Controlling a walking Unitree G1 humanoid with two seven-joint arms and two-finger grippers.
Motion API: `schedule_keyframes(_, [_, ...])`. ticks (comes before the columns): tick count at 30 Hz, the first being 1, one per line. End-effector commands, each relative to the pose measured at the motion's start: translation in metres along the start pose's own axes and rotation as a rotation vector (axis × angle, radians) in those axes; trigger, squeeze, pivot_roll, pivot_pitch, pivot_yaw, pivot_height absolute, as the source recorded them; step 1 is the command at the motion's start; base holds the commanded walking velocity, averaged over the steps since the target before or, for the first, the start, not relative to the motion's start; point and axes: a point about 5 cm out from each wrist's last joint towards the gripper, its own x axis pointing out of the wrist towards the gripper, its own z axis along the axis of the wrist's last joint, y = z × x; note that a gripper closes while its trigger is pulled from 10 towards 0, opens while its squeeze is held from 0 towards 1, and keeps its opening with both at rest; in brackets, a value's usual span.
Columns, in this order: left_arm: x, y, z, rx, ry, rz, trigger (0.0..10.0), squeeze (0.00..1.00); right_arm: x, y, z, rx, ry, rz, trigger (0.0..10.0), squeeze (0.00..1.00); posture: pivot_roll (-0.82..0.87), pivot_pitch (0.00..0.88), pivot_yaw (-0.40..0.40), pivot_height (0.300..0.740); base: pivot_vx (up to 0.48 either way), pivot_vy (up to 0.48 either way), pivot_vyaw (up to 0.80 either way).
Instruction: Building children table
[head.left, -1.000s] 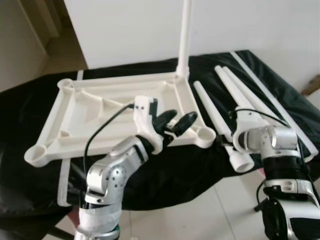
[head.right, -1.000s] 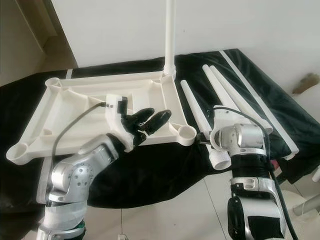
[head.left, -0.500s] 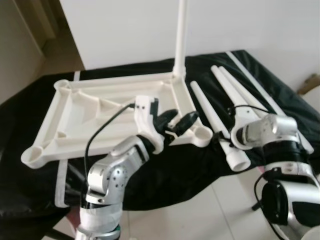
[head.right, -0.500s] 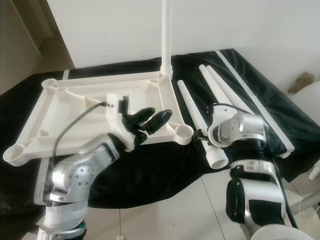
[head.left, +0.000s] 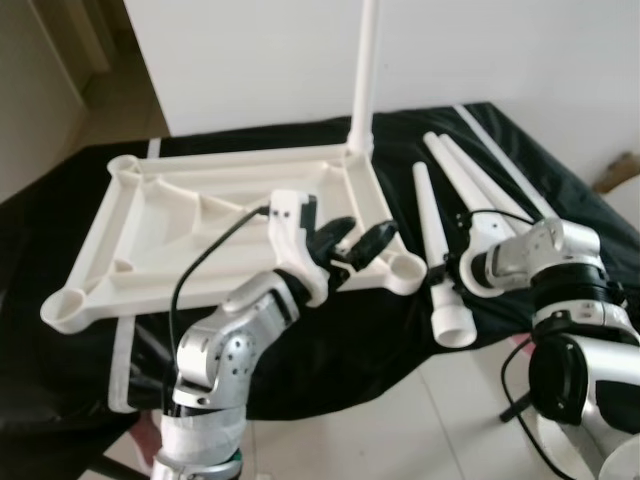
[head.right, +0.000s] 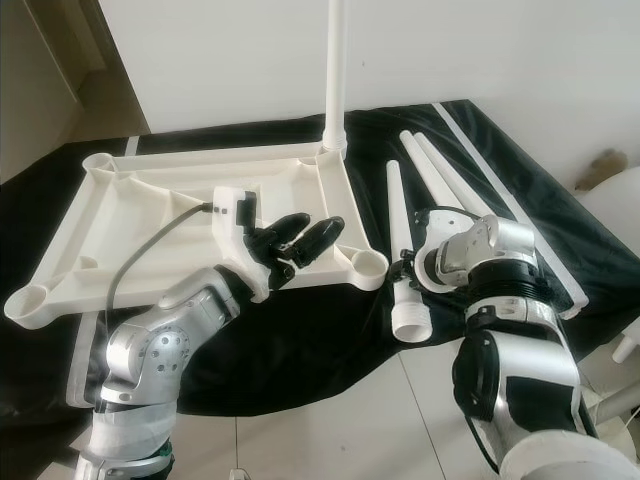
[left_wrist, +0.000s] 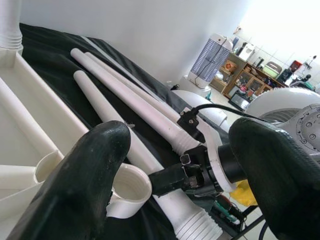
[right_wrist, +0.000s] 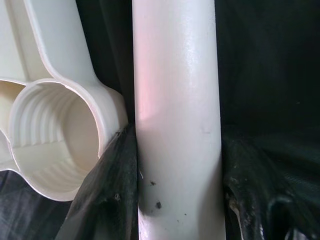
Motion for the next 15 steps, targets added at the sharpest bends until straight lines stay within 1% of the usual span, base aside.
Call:
schedule_keyframes(1, [0.003, 0.001, 0.004, 0.003, -0.015, 0.000, 10.0, 0.00, 0.002, 0.007, 0.001, -0.011, 0.009, 0.044, 0.0, 0.00, 0.03, 0.000, -0.011, 0.740, 0.000, 0.000, 0.00])
schedule_keyframes(2, [0.003, 0.002, 0.005, 0.003, -0.021, 0.001, 10.0, 0.00, -0.002, 0.008, 0.009, -0.029, -0.029, 0.055, 0.0, 0.00, 0.03, 0.000, -0.013, 0.740, 0.000, 0.000, 0.00])
schedule_keyframes(3, [0.003, 0.003, 0.007, -0.002, -0.028, 0.004, 10.0, 0.00, -0.008, 0.011, 0.019, -0.059, -0.090, 0.066, 0.0, 0.00, 0.03, 0.000, -0.013, 0.740, 0.000, 0.000, 0.00])
schedule_keyframes(5, [0.003, 0.003, 0.007, -0.002, -0.028, 0.004, 10.0, 0.00, -0.008, 0.011, 0.019, -0.059, -0.090, 0.066, 0.0, 0.00, 0.03, 0.000, -0.013, 0.740, 0.000, 0.000, 0.00])
schedule_keyframes(6, [0.004, 0.003, 0.009, -0.010, -0.037, 0.004, 10.0, 0.00, -0.013, 0.013, 0.029, -0.069, -0.140, 0.080, 2.2, 0.00, 0.03, 0.000, -0.013, 0.740, 0.000, 0.000, 0.00])
schedule_keyframes(8, [0.004, 0.003, 0.009, -0.010, -0.037, 0.004, 10.0, 0.00, -0.013, 0.013, 0.029, -0.069, -0.140, 0.080, 2.2, 0.00, 0.03, 0.000, -0.013, 0.740, 0.000, 0.000, 0.00])
schedule_keyframes(9, [0.004, 0.004, 0.010, -0.018, -0.044, 0.004, 10.0, 0.00, -0.021, 0.015, 0.042, -0.103, -0.219, 0.073, 10.0, 0.00, 0.03, 0.000, -0.012, 0.740, 0.000, 0.000, 0.00])
schedule_keyframes(10, [0.004, 0.004, 0.010, -0.018, -0.044, 0.004, 10.0, 0.00, -0.021, 0.015, 0.042, -0.103, -0.219, 0.073, 10.0, 0.00, 0.03, 0.000, -0.012, 0.740, 0.000, 0.000, 0.00])
schedule_keyframes(11, [0.005, 0.005, 0.011, -0.020, -0.044, 0.004, 10.0, 0.00, -0.029, 0.017, 0.054, -0.142, -0.290, 0.069, 10.0, 0.00, 0.03, 0.000, -0.013, 0.740, 0.000, 0.000, 0.00])
schedule_keyframes(12, [0.005, 0.005, 0.011, -0.020, -0.044, 0.004, 10.0, 0.00, -0.029, 0.017, 0.054, -0.142, -0.290, 0.069, 10.0, 0.00, 0.03, 0.000, -0.013, 0.740, 0.000, 0.000, 0.00])
schedule_keyframes(13, [0.005, 0.006, 0.011, -0.012, -0.040, 0.005, 10.0, 0.00, -0.036, 0.020, 0.063, -0.177, -0.346, 0.068, 10.0, 0.00, 0.03, 0.000, -0.018, 0.740, 0.000, 0.000, 0.00])
schedule_keyframes(14, [0.005, 0.006, 0.011, -0.012, -0.040, 0.005, 10.0, 0.00, -0.036, 0.020, 0.063, -0.177, -0.346, 0.068, 10.0, 0.00, 0.03, 0.000, -0.018, 0.740, 0.000, 0.000, 0.00])
schedule_keyframes(15, [0.006, 0.007, 0.012, -0.002, -0.038, 0.004, 10.0, 0.00, -0.042, 0.025, 0.071, -0.202, -0.396, 0.082, 10.0, 0.00, 0.04, 0.000, -0.019, 0.740, 0.000, 0.000, 0.00])
